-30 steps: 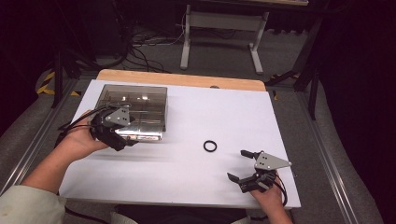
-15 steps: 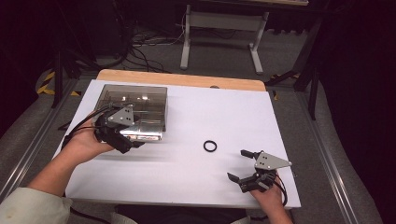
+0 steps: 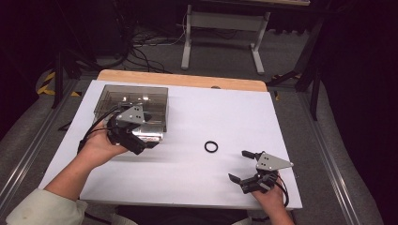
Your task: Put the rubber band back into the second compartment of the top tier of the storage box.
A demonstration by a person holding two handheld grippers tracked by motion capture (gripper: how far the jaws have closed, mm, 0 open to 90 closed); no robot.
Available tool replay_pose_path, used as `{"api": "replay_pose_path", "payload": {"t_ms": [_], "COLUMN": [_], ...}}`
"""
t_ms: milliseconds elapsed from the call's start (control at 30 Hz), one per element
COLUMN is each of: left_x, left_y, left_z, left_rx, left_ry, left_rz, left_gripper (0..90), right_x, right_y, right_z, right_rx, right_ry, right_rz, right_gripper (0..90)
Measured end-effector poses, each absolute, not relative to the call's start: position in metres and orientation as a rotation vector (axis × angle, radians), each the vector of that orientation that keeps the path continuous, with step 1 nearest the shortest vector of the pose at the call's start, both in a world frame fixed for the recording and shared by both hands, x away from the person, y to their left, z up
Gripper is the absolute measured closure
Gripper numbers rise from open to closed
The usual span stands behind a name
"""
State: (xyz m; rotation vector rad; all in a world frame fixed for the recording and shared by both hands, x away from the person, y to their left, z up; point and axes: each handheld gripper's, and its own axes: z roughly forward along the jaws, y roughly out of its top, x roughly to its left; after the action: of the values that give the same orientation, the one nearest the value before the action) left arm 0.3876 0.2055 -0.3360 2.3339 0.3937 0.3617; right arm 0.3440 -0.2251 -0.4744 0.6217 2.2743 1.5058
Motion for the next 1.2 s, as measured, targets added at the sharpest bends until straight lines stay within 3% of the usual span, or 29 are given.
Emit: {"api": "replay_pose_path", "payload": {"t_ms": [1033,1200], "left_x": [0.419,0.421], "left_y": [0.123,0.112], "left_z": [-0.365,-0.369], "left_rx": [2.241,2.222], "left_ry": [0.586,0.644], "left_rz": [0.249,0.273], "left_gripper": [12.3,6.7], "right_x": [0.343,0.343], "right_y": [-0.225,-0.226], "right_z": [-0.474,-0.474], "right_rx": [0.608,0.610], "right_ry": [2.284,2.284], "right_rz": [1.500,1.509], "right_gripper": [2.3,2.3]}}
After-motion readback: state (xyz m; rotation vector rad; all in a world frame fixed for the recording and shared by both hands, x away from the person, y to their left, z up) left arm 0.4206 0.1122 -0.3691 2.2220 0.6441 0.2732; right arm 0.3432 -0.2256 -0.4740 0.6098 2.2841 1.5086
